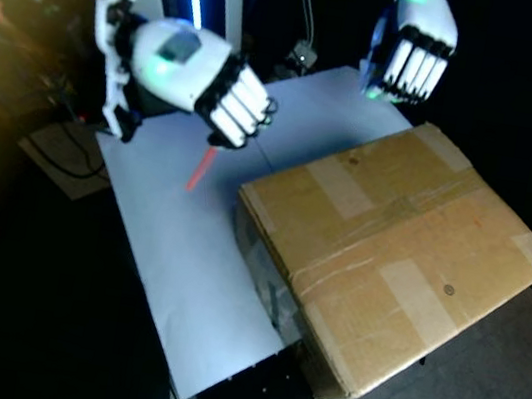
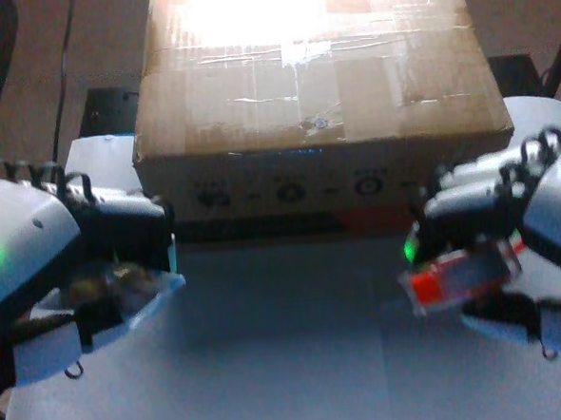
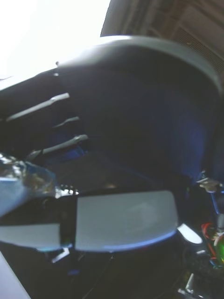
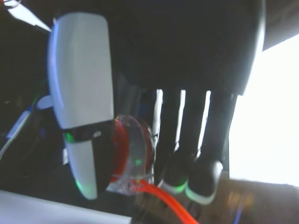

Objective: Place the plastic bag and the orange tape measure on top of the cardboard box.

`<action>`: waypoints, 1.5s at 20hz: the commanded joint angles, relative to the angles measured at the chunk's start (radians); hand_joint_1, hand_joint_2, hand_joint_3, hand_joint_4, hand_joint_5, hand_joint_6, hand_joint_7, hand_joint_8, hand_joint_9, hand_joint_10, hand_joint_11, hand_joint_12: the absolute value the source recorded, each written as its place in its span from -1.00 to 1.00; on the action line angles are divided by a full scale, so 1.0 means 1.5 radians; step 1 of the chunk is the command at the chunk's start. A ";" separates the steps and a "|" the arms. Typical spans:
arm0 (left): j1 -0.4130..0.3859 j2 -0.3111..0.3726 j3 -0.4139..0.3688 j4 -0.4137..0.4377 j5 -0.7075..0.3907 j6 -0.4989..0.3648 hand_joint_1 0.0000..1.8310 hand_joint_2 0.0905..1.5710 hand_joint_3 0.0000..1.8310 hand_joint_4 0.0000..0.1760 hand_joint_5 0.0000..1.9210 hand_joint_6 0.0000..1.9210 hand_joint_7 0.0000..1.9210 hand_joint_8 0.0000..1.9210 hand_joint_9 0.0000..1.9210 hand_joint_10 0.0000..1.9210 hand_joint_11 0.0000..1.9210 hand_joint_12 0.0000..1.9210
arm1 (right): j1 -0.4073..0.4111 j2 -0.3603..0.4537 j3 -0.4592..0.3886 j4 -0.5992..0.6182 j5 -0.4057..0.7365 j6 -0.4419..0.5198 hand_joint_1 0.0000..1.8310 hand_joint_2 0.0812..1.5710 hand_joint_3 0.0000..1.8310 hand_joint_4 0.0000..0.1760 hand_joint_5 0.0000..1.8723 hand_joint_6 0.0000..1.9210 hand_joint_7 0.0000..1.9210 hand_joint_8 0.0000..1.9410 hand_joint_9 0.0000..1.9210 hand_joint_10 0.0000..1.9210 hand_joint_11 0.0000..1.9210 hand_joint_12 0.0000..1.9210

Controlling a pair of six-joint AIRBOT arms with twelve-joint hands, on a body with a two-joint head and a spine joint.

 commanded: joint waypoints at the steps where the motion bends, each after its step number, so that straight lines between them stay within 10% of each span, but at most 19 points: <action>1: -0.012 0.007 0.002 0.018 0.105 -0.002 0.49 0.44 -1.00 -1.00 -0.10 0.17 -0.20 0.21 -0.04 0.35 -0.13 0.48 | 0.011 0.004 0.001 -0.023 -0.080 0.001 0.32 0.45 -1.00 -1.00 -0.03 0.09 -0.12 0.92 0.02 0.95 0.15 0.96; 10: -0.119 0.003 0.046 0.037 0.107 -0.002 0.49 0.44 -1.00 -1.00 -0.12 0.17 -0.05 0.19 -0.16 0.43 -0.44 0.62 | 0.090 0.008 0.039 -0.023 -0.110 -0.029 0.29 0.37 -0.99 -1.00 0.05 0.03 -0.06 1.00 0.13 1.00 0.25 1.00; 15: -0.228 -0.066 0.102 0.038 0.051 0.001 0.63 0.38 -1.00 -1.00 -0.14 -0.03 -0.01 0.09 0.02 0.11 -0.12 0.63 | 0.136 -0.008 0.075 -0.023 -0.110 -0.039 0.29 0.37 -0.99 -1.00 0.07 0.00 -0.06 1.00 0.13 1.00 0.25 1.00; 20: -0.304 -0.127 0.156 0.038 0.006 0.002 0.51 0.38 -1.00 -1.00 -0.14 0.12 0.07 -0.05 0.02 0.23 -0.04 0.39 | 0.175 -0.039 0.128 -0.023 -0.109 -0.039 0.30 0.35 -1.00 -1.00 0.11 -0.06 -0.06 1.00 0.12 1.00 0.24 1.00; 21: -0.319 -0.137 0.168 0.038 0.005 0.002 0.51 0.38 -1.00 -1.00 -0.14 0.10 0.06 -0.04 0.03 0.26 -0.02 0.43 | 0.193 -0.047 0.143 -0.023 -0.102 -0.039 0.35 0.40 -1.00 -1.00 0.16 -0.02 -0.14 0.33 -0.37 0.57 -0.52 0.93; 24: -0.343 -0.155 0.191 0.038 0.000 0.002 0.50 0.42 -1.00 -1.00 -0.11 0.00 -0.04 0.18 -0.07 0.41 -0.11 0.59 | 0.222 -0.062 0.168 -0.023 -0.087 -0.039 0.35 0.46 -1.00 -1.00 0.14 -0.07 -0.30 0.42 -0.58 0.69 -0.75 0.99; 26: -0.368 -0.173 0.212 0.038 -0.013 0.003 0.41 0.42 -1.00 -1.00 -0.07 -0.10 0.00 0.32 0.02 0.46 -0.07 0.71 | 0.243 -0.076 0.189 -0.023 -0.079 -0.042 0.45 0.48 -1.00 -1.00 0.10 -0.06 -0.24 0.27 -0.35 0.71 -0.38 1.00; 28: -0.396 -0.197 0.241 0.038 -0.030 0.003 0.50 0.41 -1.00 -1.00 -0.11 0.01 -0.03 0.17 -0.05 0.40 -0.20 0.61 | 0.264 -0.100 0.220 -0.023 -0.073 -0.044 0.33 0.36 -1.00 -1.00 0.14 -0.15 0.06 0.86 0.25 0.99 0.36 1.00; 30: -0.411 -0.210 0.259 0.038 -0.034 0.003 0.50 0.43 -1.00 -1.00 -0.10 -0.07 -0.06 0.24 -0.06 0.49 -0.20 0.71 | 0.278 -0.119 0.243 -0.023 -0.071 -0.044 0.29 0.37 -1.00 -1.00 0.08 -0.01 0.12 1.00 0.29 1.00 0.37 1.00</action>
